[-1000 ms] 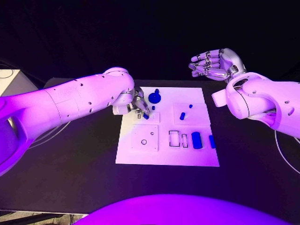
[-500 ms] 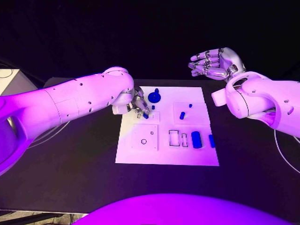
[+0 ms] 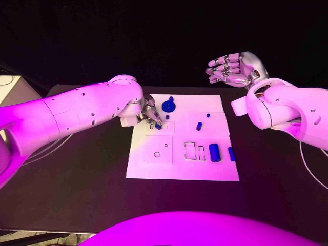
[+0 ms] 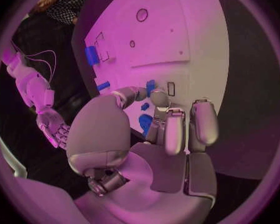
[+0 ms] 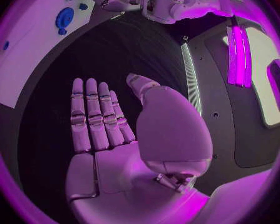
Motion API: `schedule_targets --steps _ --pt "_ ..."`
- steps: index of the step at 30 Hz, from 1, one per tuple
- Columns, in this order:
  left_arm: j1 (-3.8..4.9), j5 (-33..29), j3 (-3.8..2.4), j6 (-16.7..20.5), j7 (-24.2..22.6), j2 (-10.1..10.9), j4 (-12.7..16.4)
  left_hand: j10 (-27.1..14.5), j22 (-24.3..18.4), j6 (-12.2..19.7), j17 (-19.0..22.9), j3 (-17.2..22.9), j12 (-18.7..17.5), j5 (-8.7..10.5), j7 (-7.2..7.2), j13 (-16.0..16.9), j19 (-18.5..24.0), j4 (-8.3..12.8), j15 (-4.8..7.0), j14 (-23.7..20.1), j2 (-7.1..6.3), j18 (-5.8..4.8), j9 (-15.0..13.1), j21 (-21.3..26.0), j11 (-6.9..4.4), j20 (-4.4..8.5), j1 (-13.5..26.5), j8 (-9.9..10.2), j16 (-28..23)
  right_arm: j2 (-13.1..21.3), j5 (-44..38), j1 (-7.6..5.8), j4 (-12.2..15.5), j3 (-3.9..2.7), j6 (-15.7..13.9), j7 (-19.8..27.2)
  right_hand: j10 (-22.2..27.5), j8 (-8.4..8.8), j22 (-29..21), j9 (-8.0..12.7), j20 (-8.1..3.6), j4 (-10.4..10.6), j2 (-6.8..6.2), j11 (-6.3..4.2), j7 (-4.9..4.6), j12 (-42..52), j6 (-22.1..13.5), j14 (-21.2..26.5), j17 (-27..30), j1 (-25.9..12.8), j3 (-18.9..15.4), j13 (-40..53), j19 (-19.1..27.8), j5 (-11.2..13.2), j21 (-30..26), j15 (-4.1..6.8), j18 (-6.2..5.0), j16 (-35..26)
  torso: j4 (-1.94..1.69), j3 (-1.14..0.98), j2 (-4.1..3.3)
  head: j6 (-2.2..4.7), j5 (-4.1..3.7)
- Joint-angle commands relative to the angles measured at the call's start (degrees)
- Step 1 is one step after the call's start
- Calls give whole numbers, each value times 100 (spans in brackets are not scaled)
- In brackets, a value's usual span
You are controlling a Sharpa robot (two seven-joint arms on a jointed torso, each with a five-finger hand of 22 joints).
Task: Assemble the parts on the task board
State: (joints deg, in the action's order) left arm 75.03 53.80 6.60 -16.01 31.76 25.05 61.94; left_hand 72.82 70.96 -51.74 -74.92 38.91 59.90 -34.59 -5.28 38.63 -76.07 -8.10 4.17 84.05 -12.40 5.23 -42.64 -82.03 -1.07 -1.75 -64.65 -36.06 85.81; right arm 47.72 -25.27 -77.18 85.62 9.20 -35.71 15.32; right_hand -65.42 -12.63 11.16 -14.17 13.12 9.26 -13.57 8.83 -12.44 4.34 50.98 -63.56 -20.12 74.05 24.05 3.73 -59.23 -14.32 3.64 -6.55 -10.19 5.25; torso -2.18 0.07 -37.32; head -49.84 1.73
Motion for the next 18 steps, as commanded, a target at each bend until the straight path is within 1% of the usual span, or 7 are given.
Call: schedule_targets --steps 1,4,10,13,16,18 --pt "-10 -5 -14 322 -75 62 97 38 6 -234 -554 959 25 -31 216 13 -31 987 48 364 54 -90 -28 -35 -32 -9 9 -41 24 5 -17 4 3 -1 80 43 -3 38 -5 10 1 -38 36 40 -46 -23 -3 15 5 -14 -4 -6 30 -18 1 -21 -37 -32 -4 1 3 3 -6" --pt "-10 -23 -27 455 -122 115 183 45 1 -237 -560 962 30 -42 218 20 -27 992 50 366 50 -89 -33 -34 -34 -8 10 -44 27 8 -17 6 3 -1 80 44 -3 38 -5 10 1 -38 36 40 -46 -23 -3 15 5 -14 -4 -6 30 -18 1 -21 -37 -32 -4 -1 3 5 -2" --pt "-11 -60 -34 639 -199 170 295 61 4 -245 -562 962 45 -55 221 43 -29 1000 52 366 40 -89 -41 -36 -36 -6 14 -50 28 16 -17 13 4 -1 81 43 -3 40 -15 10 2 -38 39 40 -46 -24 -1 15 13 -17 -5 -6 31 -19 1 -23 -37 -36 -3 6 -3 2 -6" --pt "-13 -63 -33 727 -230 170 311 67 5 -247 -558 962 51 -57 222 52 -29 1002 52 366 36 -89 -43 -36 -37 -5 16 -52 27 19 -17 16 4 -1 81 42 -3 40 -15 10 2 -38 39 40 -46 -24 -1 15 13 -17 -5 -6 31 -19 1 -23 -37 -36 -7 2 -5 4 -5" --pt "-25 -50 -15 778 -254 142 302 67 5 -247 -558 962 51 -57 222 52 -29 1002 52 366 36 -89 -43 -36 -37 -5 16 -52 27 18 -17 18 4 -1 84 40 -3 40 -15 10 2 -38 39 40 -46 -24 -1 15 13 -17 -5 -6 31 -19 1 -23 -37 -36 -8 0 -1 3 -2" --pt "-37 -34 -5 792 -263 125 294 65 7 -249 -558 961 44 -59 222 40 -30 1004 52 366 33 -89 -45 -37 -38 -5 18 -53 27 17 -17 19 2 -1 85 39 -3 40 -15 10 2 -38 39 40 -46 -24 -1 15 13 -17 -5 -6 31 -19 1 -23 -37 -36 -3 3 -4 -3 4"
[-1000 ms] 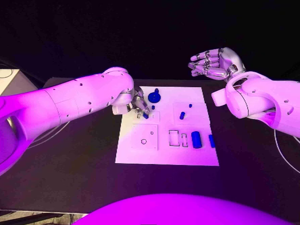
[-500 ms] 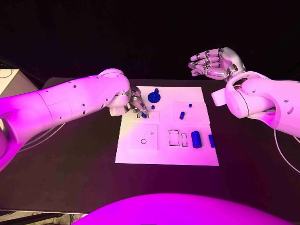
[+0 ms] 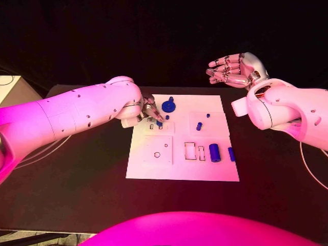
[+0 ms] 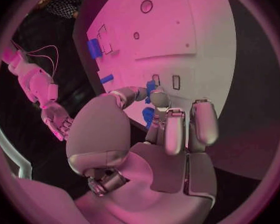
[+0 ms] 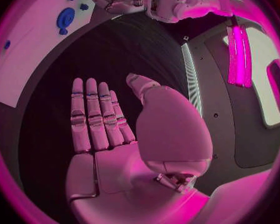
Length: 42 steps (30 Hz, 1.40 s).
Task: Assemble the parts on the task board
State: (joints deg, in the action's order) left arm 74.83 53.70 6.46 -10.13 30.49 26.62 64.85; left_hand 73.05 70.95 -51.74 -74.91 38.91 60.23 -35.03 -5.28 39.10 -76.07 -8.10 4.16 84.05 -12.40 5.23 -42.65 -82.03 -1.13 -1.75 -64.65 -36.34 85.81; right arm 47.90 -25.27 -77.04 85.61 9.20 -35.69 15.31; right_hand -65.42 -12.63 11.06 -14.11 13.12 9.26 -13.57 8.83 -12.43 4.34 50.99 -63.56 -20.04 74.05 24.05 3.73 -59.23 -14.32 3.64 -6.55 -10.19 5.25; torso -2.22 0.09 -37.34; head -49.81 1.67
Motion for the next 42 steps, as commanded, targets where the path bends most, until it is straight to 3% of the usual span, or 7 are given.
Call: schedule_targets --steps 1,42 --pt "-25 -3 13 213 -142 -41 1 41 8 -249 -558 962 11 -15 222 -8 -31 1003 53 365 34 -90 -44 -37 -32 -5 18 -25 27 -1 -17 6 2 -1 84 40 -3 40 -5 5 2 -38 39 40 -47 -24 -1 15 5 -17 -5 -7 31 -19 0 -23 -37 -36 1 3 -2 -6 9" --pt "-63 160 34 -161 12 -62 -75 54 14 -257 -585 970 14 -29 227 0 -34 1015 56 372 28 -91 -57 -41 -37 0 20 -29 39 -9 -17 27 -10 -1 94 36 -4 46 -33 7 4 -36 49 40 -47 -26 8 14 27 -26 -8 -7 33 -19 1 -25 -37 -47 7 -5 -3 -19 18"
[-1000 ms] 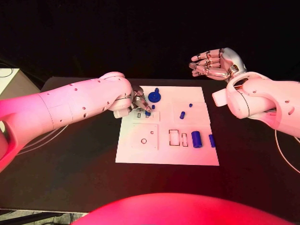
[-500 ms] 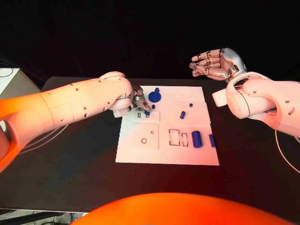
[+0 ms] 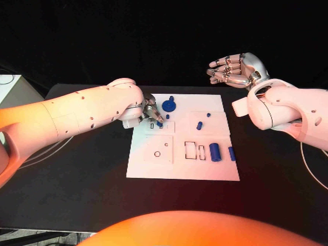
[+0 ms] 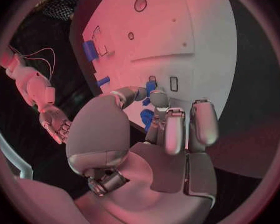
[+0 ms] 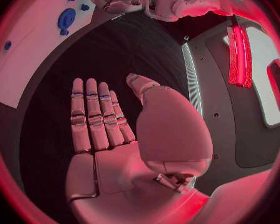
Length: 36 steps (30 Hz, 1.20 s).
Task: Assemble the parts on the task board
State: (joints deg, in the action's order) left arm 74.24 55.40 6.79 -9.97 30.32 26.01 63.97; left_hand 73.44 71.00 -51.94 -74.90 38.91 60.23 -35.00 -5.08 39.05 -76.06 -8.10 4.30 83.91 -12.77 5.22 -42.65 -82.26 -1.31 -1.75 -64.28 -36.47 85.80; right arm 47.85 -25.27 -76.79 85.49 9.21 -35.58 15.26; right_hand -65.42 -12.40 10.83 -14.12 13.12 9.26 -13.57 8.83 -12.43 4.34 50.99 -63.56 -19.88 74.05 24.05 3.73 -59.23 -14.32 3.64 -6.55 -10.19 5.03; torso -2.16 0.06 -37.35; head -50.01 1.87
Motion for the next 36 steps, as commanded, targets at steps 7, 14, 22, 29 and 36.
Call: schedule_targets --steps 7,14,22,29,36 --pt "-3 -14 1 -241 40 2 19 16 9 -237 -586 970 14 -32 208 5 -34 1015 42 387 65 -90 -56 -17 -19 0 -17 -16 40 -5 -17 3 3 -1 84 39 -4 23 -11 8 5 -36 49 40 -47 -26 8 14 10 -26 -8 -7 33 -19 1 -25 -38 -25 -1 -2 -1 1 -3" --pt "-3 -15 1 -293 48 -3 12 16 9 -237 -586 970 14 -32 208 5 -34 1015 42 387 65 -90 -56 -17 -19 0 -17 -16 40 -6 -17 3 2 -1 87 37 -4 23 -11 8 5 -36 49 40 -47 -26 8 14 10 -26 -8 -7 33 -19 1 -25 -38 -25 0 -1 3 1 -1" --pt "-3 -15 1 -335 50 -10 4 13 10 -239 -585 974 3 -40 209 -12 -34 1021 44 386 61 -90 -60 -18 -20 2 -17 -17 40 -7 -16 3 1 -1 89 38 -4 23 -11 8 5 -36 49 40 -47 -26 8 14 10 -26 -8 -7 33 -19 1 -25 -38 -25 -1 0 0 1 0" --pt "-3 -15 1 -366 49 -20 -1 13 12 -240 -580 977 -1 -45 210 -16 -35 1027 45 385 58 -90 -63 -20 -21 3 -18 -16 38 -10 -16 3 -1 -1 91 38 -4 23 -11 8 5 -36 49 40 -47 -26 8 14 10 -26 -8 -7 33 -19 1 -25 -38 -25 -1 3 -3 1 2" --pt "-3 -11 2 -469 69 -52 -39 13 12 -240 -580 977 -1 -45 210 -16 -35 1027 45 385 58 -90 -63 -20 -21 3 -18 -16 38 -18 -16 4 -8 -1 93 37 -4 23 -11 8 5 -36 49 40 -47 -26 8 14 10 -26 -8 -7 33 -19 1 -25 -38 -25 -3 -3 -2 1 7"
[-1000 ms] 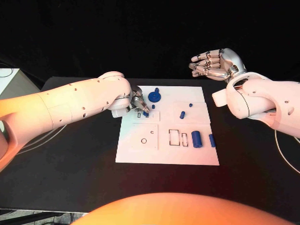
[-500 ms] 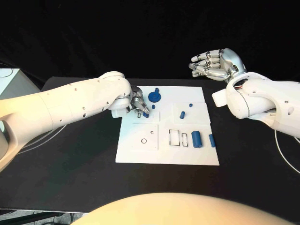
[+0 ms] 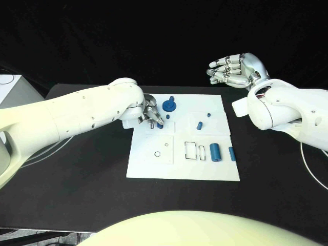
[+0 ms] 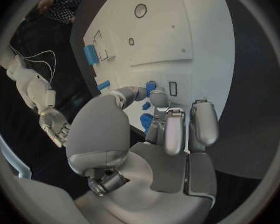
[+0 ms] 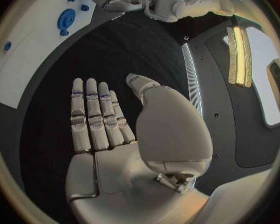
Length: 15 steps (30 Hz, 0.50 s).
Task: Assemble the parts on the task board
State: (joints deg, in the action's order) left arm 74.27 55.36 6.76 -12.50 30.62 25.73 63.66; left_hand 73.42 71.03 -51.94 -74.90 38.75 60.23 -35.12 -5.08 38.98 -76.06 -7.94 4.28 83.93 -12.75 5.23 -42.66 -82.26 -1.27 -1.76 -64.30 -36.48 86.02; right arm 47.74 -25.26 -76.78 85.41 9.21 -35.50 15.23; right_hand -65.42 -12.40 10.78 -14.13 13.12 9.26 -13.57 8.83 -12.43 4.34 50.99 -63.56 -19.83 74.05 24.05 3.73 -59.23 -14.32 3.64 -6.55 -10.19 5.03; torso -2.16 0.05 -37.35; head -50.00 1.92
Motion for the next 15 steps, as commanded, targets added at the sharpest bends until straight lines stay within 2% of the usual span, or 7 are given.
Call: schedule_targets --steps 1,15 --pt "-6 -6 5 -243 45 -32 -15 17 8 -240 -583 995 -1 -36 210 -9 -33 1014 47 384 54 -90 -64 -19 -25 4 -16 -16 18 -9 -17 3 -2 -1 85 40 -4 23 -5 8 5 -36 49 40 -47 -26 8 14 6 -26 -8 -7 33 -19 1 -25 -38 -25 -2 -3 -4 0 3" --pt "-4 -26 8 -549 103 -132 -161 46 0 -242 -613 976 27 -28 205 39 -25 992 43 391 59 -90 -74 -16 -20 3 19 -13 31 -16 -16 3 -2 -1 83 38 -3 33 -34 12 7 -40 52 42 -48 -30 11 10 28 -30 -13 -8 33 -20 3 -27 -38 -34 7 -6 -1 0 4"
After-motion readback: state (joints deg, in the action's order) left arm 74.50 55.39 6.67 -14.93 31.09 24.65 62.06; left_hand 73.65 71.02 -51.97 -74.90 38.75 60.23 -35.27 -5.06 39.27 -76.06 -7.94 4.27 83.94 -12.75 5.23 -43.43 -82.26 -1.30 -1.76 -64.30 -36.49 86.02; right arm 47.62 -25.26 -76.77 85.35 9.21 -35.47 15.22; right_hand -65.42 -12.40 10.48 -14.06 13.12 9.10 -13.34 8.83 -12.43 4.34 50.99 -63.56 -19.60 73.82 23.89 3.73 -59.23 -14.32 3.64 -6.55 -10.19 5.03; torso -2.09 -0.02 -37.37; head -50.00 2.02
